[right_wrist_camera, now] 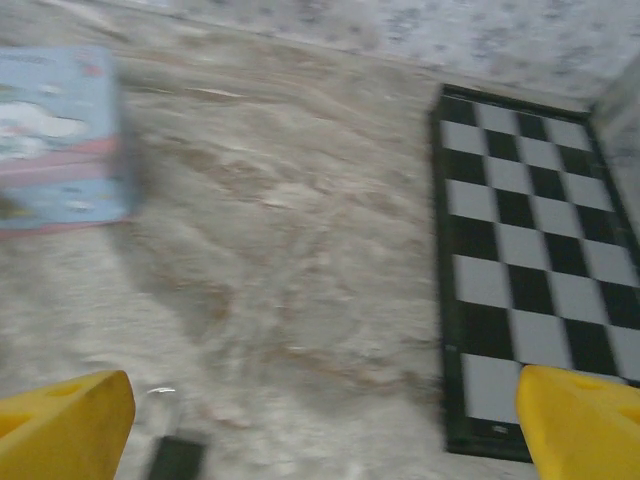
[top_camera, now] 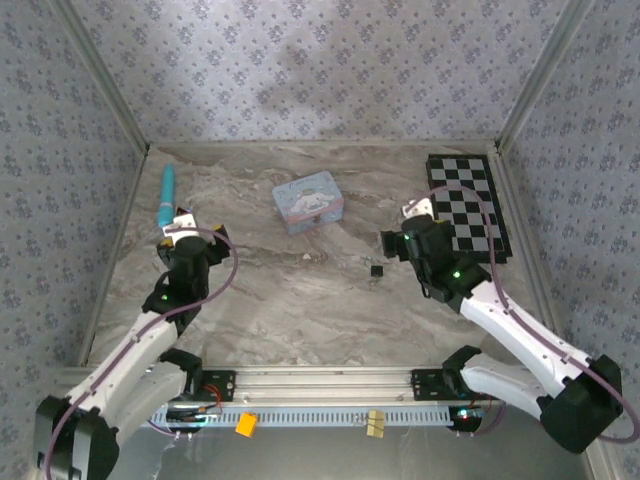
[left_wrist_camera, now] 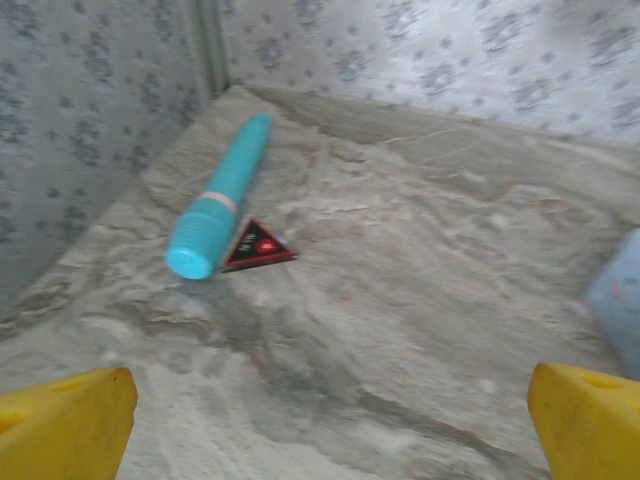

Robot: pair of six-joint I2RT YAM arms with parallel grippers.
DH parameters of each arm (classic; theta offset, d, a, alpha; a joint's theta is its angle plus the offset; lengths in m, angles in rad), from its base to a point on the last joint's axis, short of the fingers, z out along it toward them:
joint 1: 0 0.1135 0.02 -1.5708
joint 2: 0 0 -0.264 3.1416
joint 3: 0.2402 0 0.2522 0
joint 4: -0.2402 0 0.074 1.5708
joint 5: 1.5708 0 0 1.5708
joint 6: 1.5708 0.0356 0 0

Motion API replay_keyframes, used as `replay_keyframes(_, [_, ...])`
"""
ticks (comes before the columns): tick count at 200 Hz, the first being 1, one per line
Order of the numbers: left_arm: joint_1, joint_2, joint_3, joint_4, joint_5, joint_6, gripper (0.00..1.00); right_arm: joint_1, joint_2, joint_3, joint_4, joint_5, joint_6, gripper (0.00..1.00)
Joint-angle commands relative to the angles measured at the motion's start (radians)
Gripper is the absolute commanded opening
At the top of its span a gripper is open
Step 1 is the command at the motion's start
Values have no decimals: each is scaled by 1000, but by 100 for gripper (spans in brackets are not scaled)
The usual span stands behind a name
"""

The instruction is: Unlock the padlock with the key

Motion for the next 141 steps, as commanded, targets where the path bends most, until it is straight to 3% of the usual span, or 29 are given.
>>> replay_keyframes(1, [24, 89, 53, 68, -151, 69, 100, -71, -24, -132, 228, 102, -121, 99])
replay_keyframes(23, [70, 215, 70, 139, -193, 92, 100, -150, -21, -256, 393, 71, -165, 99])
replay_keyframes(53, [152, 392, 77, 201, -147, 113, 100, -260, 44, -328, 494, 8, -147, 99])
replay_keyframes(68, [177, 443, 28, 321, -120, 135, 100, -301, 87, -350, 553, -21, -159, 99])
replay_keyframes(87, [186, 488, -42, 505, -102, 180, 100, -319, 141, -369, 637, -65, -170, 99])
replay_keyframes(125, [215, 542, -25, 579, -32, 217, 100, -329, 280, -384, 833, -128, -221, 99])
replay_keyframes(141, [237, 582, -57, 719, 63, 258, 100, -339, 328, -376, 893, -136, -259, 99])
